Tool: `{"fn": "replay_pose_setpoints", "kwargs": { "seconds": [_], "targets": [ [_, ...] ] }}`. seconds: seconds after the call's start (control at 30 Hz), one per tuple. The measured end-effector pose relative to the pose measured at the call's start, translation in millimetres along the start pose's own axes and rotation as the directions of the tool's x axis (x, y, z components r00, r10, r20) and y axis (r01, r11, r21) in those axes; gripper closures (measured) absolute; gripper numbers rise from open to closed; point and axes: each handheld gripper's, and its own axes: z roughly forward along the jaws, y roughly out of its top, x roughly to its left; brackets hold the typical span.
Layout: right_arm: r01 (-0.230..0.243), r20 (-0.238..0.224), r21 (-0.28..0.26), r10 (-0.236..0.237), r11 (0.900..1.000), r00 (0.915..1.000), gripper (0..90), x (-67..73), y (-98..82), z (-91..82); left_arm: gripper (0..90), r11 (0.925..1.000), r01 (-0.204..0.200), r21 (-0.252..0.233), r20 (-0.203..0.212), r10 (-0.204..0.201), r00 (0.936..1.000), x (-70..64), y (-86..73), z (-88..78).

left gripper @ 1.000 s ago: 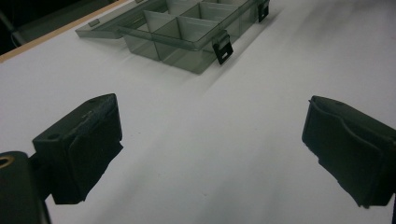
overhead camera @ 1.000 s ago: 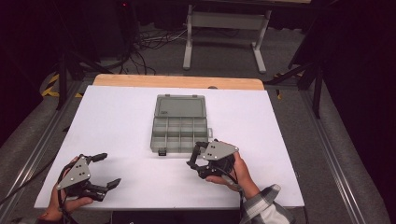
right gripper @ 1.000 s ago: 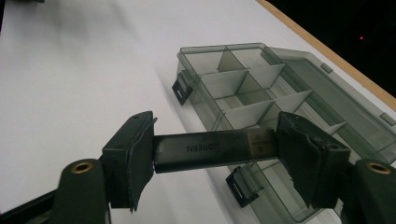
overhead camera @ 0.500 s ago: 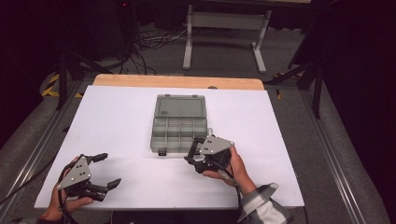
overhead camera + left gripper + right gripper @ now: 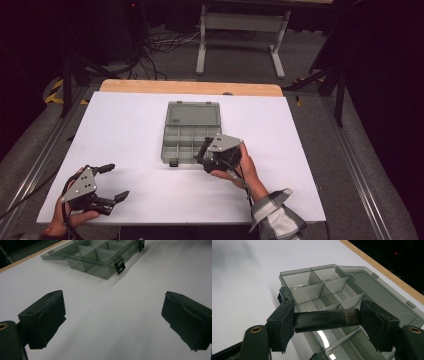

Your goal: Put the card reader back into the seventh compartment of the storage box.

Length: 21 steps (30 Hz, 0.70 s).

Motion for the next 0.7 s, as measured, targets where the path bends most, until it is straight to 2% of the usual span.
{"fn": "replay_pose_setpoints", "kwargs": {
  "seconds": [0.23,0.7],
  "targets": [
    [-0.044,0.027,0.009,0.044,0.999,0.9987,30.7,-5.4,2.7,12.1,6.1,1.0,-0.002,-0.001,0.001,0.002,1.0,0.0,-0.1,-0.2],
    [-0.077,0.061,0.036,0.075,0.996,0.9954,30.7,-8.9,1.2,21.1,6.1,1.0,-0.001,-0.004,0.003,0.001,1.0,0.7,-0.4,-0.2]
  ]
}}
